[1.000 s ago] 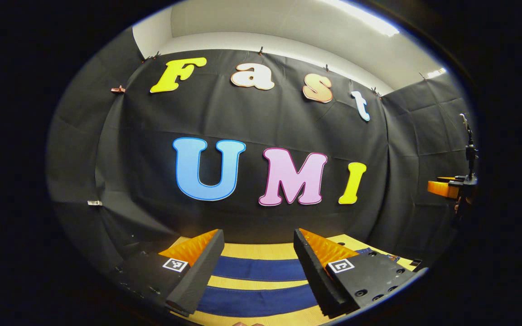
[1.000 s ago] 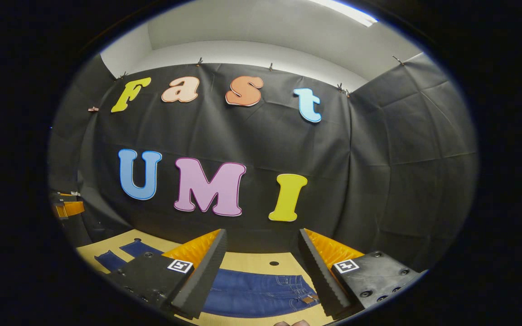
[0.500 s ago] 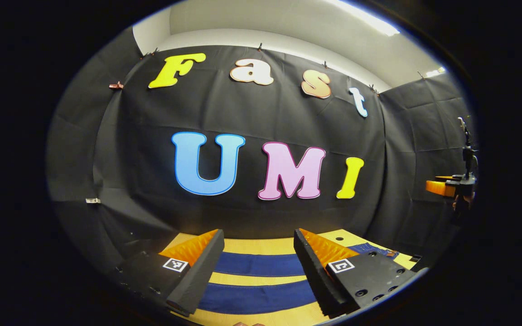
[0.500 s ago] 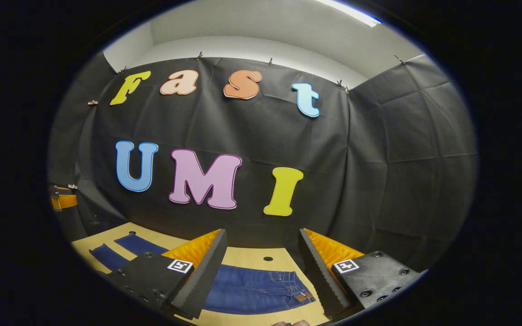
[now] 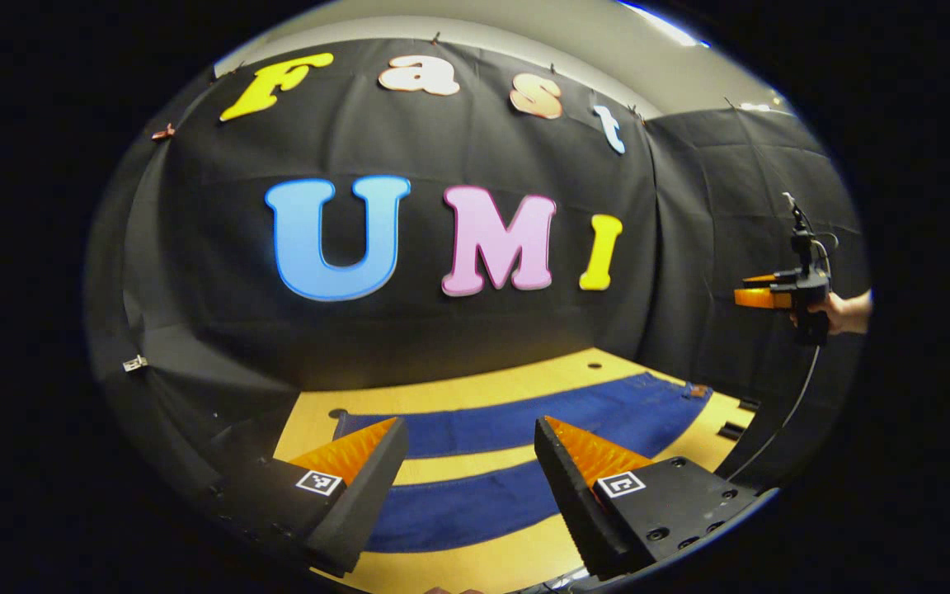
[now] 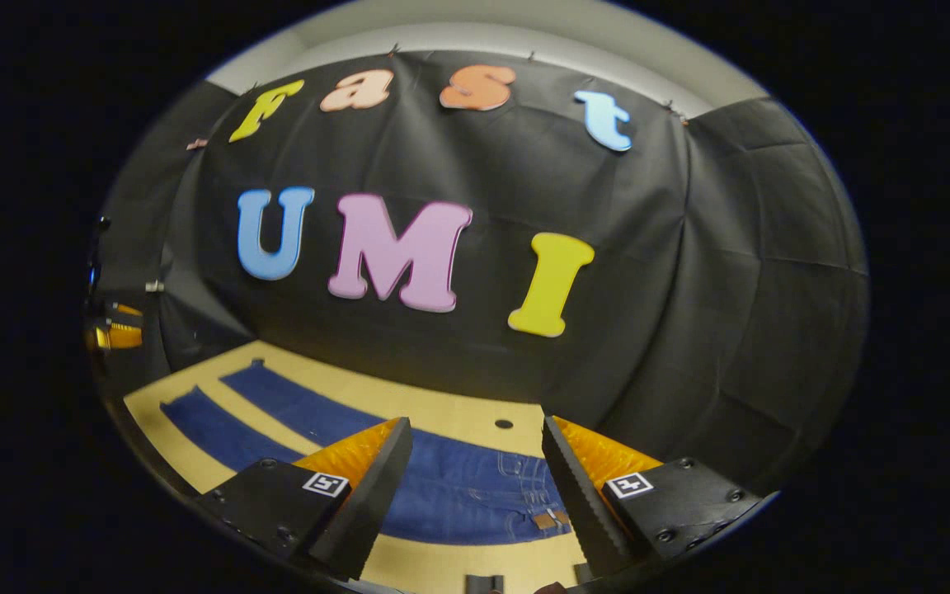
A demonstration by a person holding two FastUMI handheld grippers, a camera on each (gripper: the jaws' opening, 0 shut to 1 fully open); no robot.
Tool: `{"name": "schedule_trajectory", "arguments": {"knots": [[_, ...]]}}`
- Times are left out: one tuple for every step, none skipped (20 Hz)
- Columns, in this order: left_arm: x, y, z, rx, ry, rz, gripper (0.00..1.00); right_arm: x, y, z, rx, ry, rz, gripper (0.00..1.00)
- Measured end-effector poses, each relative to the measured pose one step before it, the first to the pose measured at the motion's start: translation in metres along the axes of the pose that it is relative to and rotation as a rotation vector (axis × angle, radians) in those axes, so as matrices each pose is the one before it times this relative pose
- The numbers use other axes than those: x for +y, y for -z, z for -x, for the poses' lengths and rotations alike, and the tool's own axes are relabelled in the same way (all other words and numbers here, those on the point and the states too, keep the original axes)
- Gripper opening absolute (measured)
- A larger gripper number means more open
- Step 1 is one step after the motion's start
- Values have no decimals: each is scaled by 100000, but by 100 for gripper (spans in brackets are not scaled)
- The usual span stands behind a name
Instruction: Grasp the waist and the cuffs of the jeans and fold them to make the two legs overlap; first hold the waist and fold one-third of the jeans toward the cuffs, then hold the cuffs and fold the remaining one-third in the same direction to finish folding.
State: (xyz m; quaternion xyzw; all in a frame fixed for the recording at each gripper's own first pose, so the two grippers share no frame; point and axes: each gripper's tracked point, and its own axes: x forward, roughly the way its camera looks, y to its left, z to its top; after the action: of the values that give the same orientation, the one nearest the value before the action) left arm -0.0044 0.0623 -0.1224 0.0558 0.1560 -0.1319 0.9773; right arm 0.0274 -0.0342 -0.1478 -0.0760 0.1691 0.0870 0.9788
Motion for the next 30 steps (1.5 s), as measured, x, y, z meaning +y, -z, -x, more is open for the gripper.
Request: {"name": "schedule_trajectory", "arguments": {"knots": [[452, 1574, -202, 4256, 2712, -746, 97, 298, 1767, -702, 5340, -4053, 5158, 97], [425, 1630, -72, 4627, 2328, -1539, 97, 266, 1400, -677, 4137, -3268, 4121, 97], [559, 1391, -297, 3966, 2440, -2401, 97, 229, 1393, -740, 4378, -4294, 3993, 98], [619, 1411, -266, 4067, 2266, -2607, 96, 241, 1211, -1004, 4990, -4250, 3598, 97], [787, 1369, -300, 3965, 1291, -2605, 96, 11, 1388, -1092, 4475, -3029, 3354, 98], [674, 1251, -499, 4181, 1488, -2018, 96, 380, 1490, -1177, 4450, -3779, 3255, 98], [497, 1044, -688, 4278, 2181, -805, 95, 225, 1829, -1320, 6021, -4319, 3185, 97], [414, 1044, -669, 4544, 2463, -316, 95, 261, 1738, -1409, 6189, -4703, 2468, 97], [233, 1393, -619, 5095, 2831, -719, 95, 449, 1672, -1668, 6185, -4930, 2885, 97], [292, 1281, -725, 5705, 2157, -1882, 95, 445, 1667, -1374, 6344, -5572, 2905, 98], [232, 1530, -771, 6269, 1886, -2838, 95, 193, 1419, -1352, 6072, -4487, 2681, 97], [245, 1464, -830, 6701, 2142, -3067, 95, -199, 1645, -1590, 7097, -3835, 3509, 97], [-24, 1355, -745, 5962, 3655, -2213, 95, -75, 1178, -1584, 4833, -3180, 3260, 98], [-285, 941, -995, 5578, 5255, -1261, 95, 125, 775, -1637, 4761, -3324, 2304, 98], [-53, 842, -749, 6334, 4372, -1169, 95, 123, 885, -1100, 4678, -3633, 760, 98], [328, 1161, -864, 6095, 2719, -1663, 95, -122, 684, -1249, 4224, -3143, 646, 98], [535, 653, -829, 4831, 1089, -2337, 94, -268, 769, -1130, 4158, -2608, 1136, 98], [705, 765, -581, 5406, 1480, -1964, 94, -549, 741, -957, 4065, -1460, 1521, 98], [199, 472, -410, 3818, 830, -895, 94, -447, 380, -677, 2648, -1430, 1077, 98], [421, 349, -477, 3737, 808, -572, 94, -239, 189, -680, 1417, -1324, -257, 98], [287, 305, -743, 3224, 222, -634, 94, -85, 93, -357, 1268, -1125, -1155, 98], [358, 210, -648, 2845, 216, -405, 94, 50, 280, -272, 2129, -1886, -1157, 98], [138, 301, -606, 2521, 1171, 400, 94, -190, 150, -403, 1260, -256, -250, 98], [140, 234, -632, 3156, 20, 621, 94, -61, 184, -514, 1454, 357, -518, 98], [513, 135, -692, 4935, -2934, 1096, 95, 386, 500, -730, 2652, -642, -1148, 98], [-116, -593, -1456, -1532, 2197, -1775, 95, 349, -181, -595, 1570, -2498, -1834, 98], [433, 515, -216, 2767, -1709, 245, 95, -4, 174, 103, -212, 80, -766, 95], [278, -127, -122, -215, -152, -218, 95, 97, 207, 183, 1542, -81, -2714, 97], [396, 105, -95, 2113, -692, 1267, 96, 31, -52, -325, -170, -130, -3749, 98], [427, -19, 1090, -433, -1295, 1851, 89, -431, 99, 210, 568, 502, -4932, 96]]}}
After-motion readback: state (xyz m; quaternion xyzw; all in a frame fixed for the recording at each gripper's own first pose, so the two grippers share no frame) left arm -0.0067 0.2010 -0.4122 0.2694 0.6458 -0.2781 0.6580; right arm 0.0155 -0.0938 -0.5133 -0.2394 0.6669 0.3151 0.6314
